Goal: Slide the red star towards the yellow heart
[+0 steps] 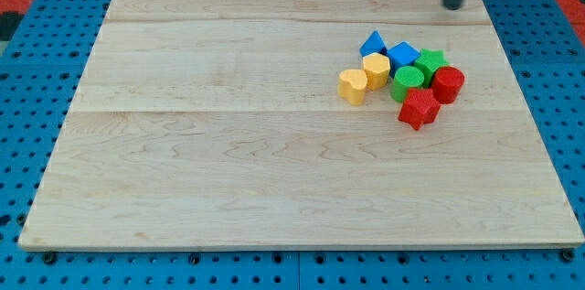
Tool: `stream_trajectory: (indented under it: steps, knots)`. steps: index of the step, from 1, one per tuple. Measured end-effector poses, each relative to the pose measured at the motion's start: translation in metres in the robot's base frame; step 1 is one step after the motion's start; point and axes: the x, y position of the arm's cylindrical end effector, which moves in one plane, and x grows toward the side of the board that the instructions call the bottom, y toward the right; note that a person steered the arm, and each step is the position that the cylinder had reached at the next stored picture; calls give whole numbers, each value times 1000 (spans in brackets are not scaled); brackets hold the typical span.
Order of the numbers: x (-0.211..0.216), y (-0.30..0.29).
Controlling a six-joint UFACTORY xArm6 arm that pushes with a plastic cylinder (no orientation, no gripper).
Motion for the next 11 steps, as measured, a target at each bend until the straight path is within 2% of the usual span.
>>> stream_trajectory:
  steps: [1, 4, 5, 6, 8, 9, 10, 11]
  knots:
    - [6, 69]
    - [44, 72]
    - [88, 66]
    - [149, 35]
    - [217, -72]
    - [211, -127]
    - [191, -147]
    - [187, -126]
